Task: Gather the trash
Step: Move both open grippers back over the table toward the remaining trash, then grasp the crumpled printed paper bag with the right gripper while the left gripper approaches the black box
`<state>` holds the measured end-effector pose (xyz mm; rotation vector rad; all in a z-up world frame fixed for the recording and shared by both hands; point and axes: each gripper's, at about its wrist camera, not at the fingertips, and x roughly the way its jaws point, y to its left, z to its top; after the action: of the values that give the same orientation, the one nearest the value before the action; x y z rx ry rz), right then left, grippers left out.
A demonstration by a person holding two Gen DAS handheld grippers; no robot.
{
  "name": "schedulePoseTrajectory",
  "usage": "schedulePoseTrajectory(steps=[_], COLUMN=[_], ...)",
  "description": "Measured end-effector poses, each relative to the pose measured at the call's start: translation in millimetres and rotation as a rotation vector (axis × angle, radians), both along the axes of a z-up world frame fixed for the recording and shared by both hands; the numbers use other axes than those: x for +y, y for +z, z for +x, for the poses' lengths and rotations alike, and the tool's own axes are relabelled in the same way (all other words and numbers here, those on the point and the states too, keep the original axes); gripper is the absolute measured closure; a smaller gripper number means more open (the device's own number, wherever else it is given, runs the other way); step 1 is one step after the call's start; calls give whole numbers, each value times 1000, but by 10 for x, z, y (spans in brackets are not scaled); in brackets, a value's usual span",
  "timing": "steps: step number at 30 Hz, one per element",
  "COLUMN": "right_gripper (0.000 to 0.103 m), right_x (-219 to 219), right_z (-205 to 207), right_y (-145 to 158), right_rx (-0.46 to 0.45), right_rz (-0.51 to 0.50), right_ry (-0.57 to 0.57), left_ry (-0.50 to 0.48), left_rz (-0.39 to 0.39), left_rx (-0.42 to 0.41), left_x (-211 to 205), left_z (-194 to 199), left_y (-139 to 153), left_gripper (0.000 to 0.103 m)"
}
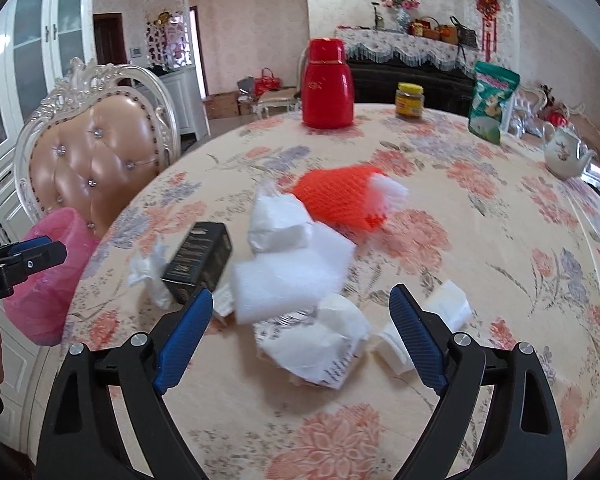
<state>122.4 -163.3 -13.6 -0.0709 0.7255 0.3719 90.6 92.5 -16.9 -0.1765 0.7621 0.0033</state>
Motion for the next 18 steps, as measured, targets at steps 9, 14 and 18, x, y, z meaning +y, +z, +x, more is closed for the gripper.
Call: schedulePoseTrajectory(steps=[9,14,18], right_gripper=[19,19,19], right_x=[-167,-139,-60], right_z=[103,123,133], right_y=[-149,-216,-297], right_rx=[34,57,76], right_rz=[-37,-46,-68], right_ry=[-43,-17,13], left_ry=[-35,-73,-90], left_rz=[-24,-19,-20], left_rx=[51,40,34], left_x=[-265,-440,-534], left_z=[324,407,476], left_y=[-243,-229,-215], left_gripper=[38,39,47])
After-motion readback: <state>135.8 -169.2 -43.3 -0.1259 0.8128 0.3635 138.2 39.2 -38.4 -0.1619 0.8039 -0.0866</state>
